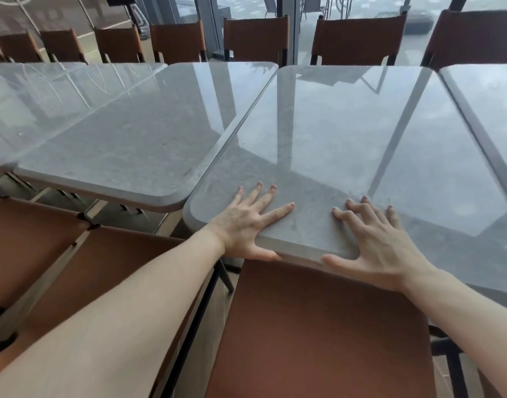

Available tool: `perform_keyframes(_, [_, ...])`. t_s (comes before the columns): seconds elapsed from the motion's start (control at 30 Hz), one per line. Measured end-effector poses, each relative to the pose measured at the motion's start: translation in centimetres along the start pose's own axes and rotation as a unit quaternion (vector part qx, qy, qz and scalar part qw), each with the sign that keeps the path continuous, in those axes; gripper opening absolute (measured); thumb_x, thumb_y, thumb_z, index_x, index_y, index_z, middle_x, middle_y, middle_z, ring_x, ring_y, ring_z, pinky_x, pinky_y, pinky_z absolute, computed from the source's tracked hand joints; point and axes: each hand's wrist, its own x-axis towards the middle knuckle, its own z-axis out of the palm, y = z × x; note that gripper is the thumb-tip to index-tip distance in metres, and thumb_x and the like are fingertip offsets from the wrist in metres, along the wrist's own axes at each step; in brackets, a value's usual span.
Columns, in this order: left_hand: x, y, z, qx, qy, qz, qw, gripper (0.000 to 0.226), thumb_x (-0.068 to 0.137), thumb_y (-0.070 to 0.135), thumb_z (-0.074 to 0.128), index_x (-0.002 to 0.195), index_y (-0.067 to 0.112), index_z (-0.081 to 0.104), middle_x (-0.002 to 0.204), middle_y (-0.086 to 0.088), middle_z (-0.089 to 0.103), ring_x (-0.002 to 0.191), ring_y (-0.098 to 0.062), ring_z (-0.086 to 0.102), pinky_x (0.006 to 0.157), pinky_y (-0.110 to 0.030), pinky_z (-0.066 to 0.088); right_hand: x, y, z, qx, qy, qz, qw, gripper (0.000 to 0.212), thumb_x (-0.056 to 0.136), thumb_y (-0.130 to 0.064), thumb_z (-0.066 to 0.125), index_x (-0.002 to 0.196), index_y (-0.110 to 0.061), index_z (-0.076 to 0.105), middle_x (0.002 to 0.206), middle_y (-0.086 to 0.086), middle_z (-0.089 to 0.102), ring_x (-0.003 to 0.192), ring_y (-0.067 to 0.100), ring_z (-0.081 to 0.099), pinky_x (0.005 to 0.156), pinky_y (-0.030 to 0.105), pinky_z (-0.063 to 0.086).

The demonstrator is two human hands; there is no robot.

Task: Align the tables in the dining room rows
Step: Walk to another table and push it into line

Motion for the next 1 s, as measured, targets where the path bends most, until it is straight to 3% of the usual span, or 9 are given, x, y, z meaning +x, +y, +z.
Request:
perform_keyframes(0.23, [-0.2,0.0,-0.1,-0.009,0.007,-0.003,1.000,0.097,0.068,0.092,0.023,0.150,0.050,-0.009,0.169,-0.014,0.006,0.155,-0.040,0.003,0.122,-0.062,0.006,-0.1,-1.8,1.2,-0.035,0.023,0.042,0.998,0.118,0.058,-0.094,0.027,0.154,-0.024,0.023,0.165,0.008,0.019,0.157,0.030,0.006,0.123,0.061,0.004])
perform_keyframes(0.4, [0.1,-0.4,-0.4,-0.022,-0.004,-0.019,1.000,0.105,0.061,0.097,0.026,0.152,0.058,-0.009,0.170,0.000,-0.001,0.156,-0.029,-0.002,0.125,-0.057,0.002,0.0,-2.3,1.7,-0.062,0.012,0.055,0.997,0.127,0.052,-0.100,0.033,0.152,-0.023,0.017,0.166,0.011,0.014,0.156,0.034,0.003,0.122,0.064,0.003])
perform_keyframes(0.63, [0.3,-0.2,-0.8,-0.030,-0.027,-0.013,0.999,0.109,0.066,0.091,0.046,0.155,0.054,-0.005,0.169,0.010,-0.011,0.156,-0.030,-0.011,0.117,-0.071,-0.006,-0.1,-2.9,1.9,-0.063,0.037,0.067,0.995,0.124,0.049,-0.102,0.029,0.148,-0.028,0.020,0.167,0.007,0.015,0.156,0.032,0.008,0.122,0.062,0.008])
perform_keyframes(0.8, [0.4,-0.6,-0.7,-0.053,-0.024,-0.005,0.998,0.118,0.053,0.098,0.039,0.153,0.055,-0.007,0.169,0.013,-0.007,0.156,-0.028,-0.010,0.117,-0.070,-0.006,-0.1,-2.8,2.2,-0.069,0.048,0.063,0.994,0.118,0.049,-0.102,0.030,0.142,-0.029,0.025,0.163,0.005,0.021,0.154,0.032,0.014,0.120,0.062,0.012])
perform_keyframes(1.0, [0.4,-0.5,-0.9,-0.073,-0.016,-0.005,0.997,0.110,0.065,0.089,0.053,0.155,0.053,0.000,0.169,0.014,-0.004,0.156,-0.025,-0.008,0.120,-0.067,-0.004,-0.1,-2.8,2.0,-0.078,0.053,0.063,0.994,0.118,0.049,-0.103,0.028,0.142,-0.030,0.024,0.163,0.002,0.021,0.154,0.030,0.015,0.121,0.060,0.014])
